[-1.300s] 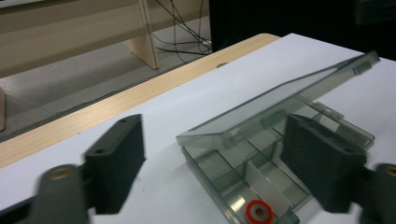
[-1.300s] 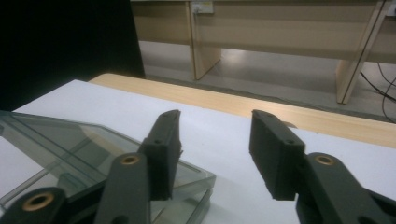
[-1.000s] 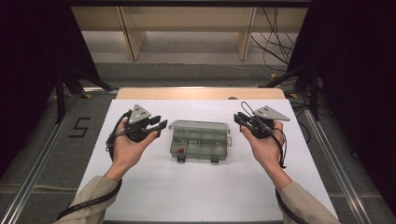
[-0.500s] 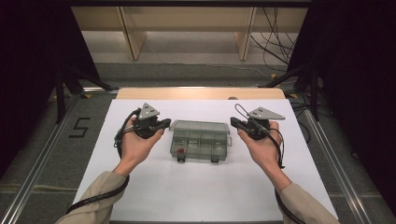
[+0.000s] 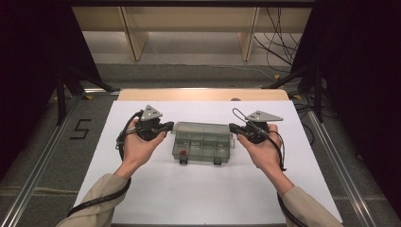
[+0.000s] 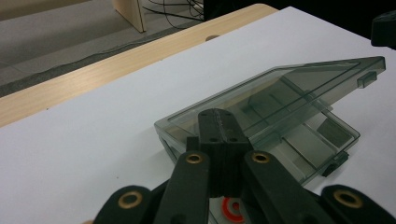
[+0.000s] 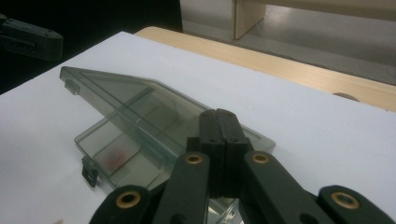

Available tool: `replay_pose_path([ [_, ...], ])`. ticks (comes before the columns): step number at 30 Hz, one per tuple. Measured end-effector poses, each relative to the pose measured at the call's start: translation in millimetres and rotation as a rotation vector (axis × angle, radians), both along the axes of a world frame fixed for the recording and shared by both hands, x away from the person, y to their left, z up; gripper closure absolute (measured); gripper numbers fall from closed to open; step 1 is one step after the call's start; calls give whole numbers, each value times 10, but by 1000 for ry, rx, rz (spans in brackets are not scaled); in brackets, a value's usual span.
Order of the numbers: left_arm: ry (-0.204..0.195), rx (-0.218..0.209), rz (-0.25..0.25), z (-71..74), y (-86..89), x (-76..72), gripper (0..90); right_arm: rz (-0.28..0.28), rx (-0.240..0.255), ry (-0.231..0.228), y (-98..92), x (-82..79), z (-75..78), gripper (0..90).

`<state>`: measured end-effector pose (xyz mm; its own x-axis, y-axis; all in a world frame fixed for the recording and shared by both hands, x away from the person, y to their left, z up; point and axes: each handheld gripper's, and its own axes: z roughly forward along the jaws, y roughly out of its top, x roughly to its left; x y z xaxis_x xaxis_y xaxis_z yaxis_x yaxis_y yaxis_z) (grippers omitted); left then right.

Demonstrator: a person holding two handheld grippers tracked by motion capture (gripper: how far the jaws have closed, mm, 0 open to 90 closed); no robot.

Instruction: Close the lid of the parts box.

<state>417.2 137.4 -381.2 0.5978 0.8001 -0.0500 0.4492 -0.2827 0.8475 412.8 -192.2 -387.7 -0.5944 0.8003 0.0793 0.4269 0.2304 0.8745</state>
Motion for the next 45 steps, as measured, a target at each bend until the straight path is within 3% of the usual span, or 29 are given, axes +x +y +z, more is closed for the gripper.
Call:
replay_pose_path([
  [1, 3, 2, -10, 1, 3, -1, 899, 3, -6, 16, 2, -5, -1, 900],
  [2, 4, -3, -15, -3, -1, -3, 899, 1, -3, -4, 2, 4, -11, 900],
  [3, 9, 2, -8, 1, -6, -13, 899, 6, 5, 27, 7, -4, -6, 900],
  [5, 12, -2, -20, -6, -11, -17, 899, 2, -5, 14, 5, 0, -15, 900],
  [15, 29, 5, -20, -18, -14, -38, 899, 14, -22, 42, 21, 5, -48, 900],
  [26, 59, 15, -34, -36, 3, -46, 899, 20, -35, 102, 43, -8, -61, 900],
  [27, 61, 17, -31, -39, 0, -46, 899, 27, -38, 79, 42, 5, -73, 900],
  [35, 72, 20, -39, -55, -4, -45, 899, 34, -39, 97, 42, 2, -82, 900],
  [45, 54, 28, -38, -70, -15, -39, 899, 31, -44, 101, 56, 0, -95, 900],
])
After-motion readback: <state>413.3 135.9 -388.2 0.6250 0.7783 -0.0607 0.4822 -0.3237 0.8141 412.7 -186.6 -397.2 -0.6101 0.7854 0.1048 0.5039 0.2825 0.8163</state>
